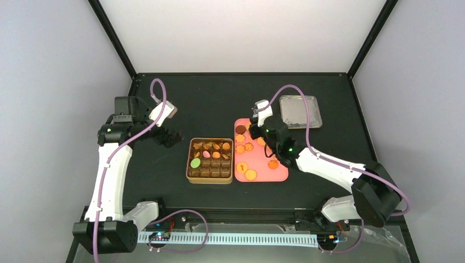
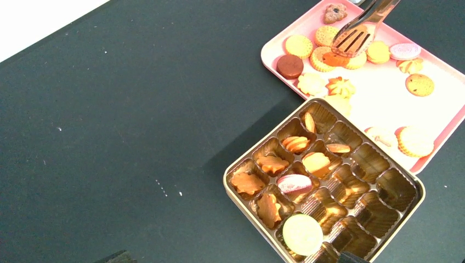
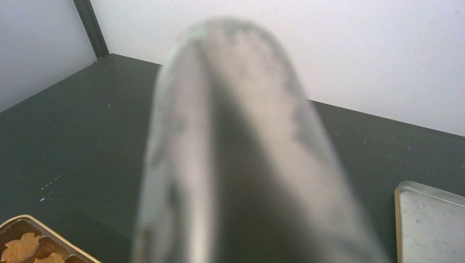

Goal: Pack the cookies
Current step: Pick up the fake cookies from the plate.

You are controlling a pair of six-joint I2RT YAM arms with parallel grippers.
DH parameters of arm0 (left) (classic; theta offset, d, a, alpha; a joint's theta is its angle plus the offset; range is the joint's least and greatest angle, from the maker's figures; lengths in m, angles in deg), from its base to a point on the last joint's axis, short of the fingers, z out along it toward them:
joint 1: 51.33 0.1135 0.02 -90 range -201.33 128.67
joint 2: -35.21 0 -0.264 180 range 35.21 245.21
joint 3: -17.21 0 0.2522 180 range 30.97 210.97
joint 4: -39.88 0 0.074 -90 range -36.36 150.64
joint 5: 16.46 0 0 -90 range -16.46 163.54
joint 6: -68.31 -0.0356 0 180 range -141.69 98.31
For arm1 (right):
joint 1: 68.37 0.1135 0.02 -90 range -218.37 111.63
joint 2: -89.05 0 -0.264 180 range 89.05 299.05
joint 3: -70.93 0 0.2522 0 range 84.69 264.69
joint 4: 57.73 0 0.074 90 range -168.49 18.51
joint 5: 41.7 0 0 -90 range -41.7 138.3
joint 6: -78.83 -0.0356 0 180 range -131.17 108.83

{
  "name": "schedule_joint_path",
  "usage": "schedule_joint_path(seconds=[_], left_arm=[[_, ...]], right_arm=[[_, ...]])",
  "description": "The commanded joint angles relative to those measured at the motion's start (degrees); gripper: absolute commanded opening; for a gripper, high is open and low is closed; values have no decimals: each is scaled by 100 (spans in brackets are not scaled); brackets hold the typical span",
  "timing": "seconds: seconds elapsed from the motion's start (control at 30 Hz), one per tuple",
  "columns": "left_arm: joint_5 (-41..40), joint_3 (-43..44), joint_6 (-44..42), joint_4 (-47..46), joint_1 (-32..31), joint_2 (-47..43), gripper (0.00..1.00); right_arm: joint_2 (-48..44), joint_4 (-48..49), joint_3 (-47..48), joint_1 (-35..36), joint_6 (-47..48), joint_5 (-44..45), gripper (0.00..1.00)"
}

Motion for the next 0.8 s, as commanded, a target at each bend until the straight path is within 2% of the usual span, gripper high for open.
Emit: schedule_joint_path(seconds=[0.0, 0.27, 0.57, 0.77], left_arm=[[186, 240, 71, 43, 39, 29, 98], [200, 234, 59, 50, 39, 23, 98], [220, 263, 82, 20, 42, 49, 98], [157, 252, 57, 33, 47, 115, 98]], right_arm=[[-146, -58, 241, -86, 150, 41, 1], [68, -30, 119, -214, -129, -214, 1], [-947, -581, 313, -178, -242, -987, 1], [-1629, -993, 415, 271, -402, -1332, 1]])
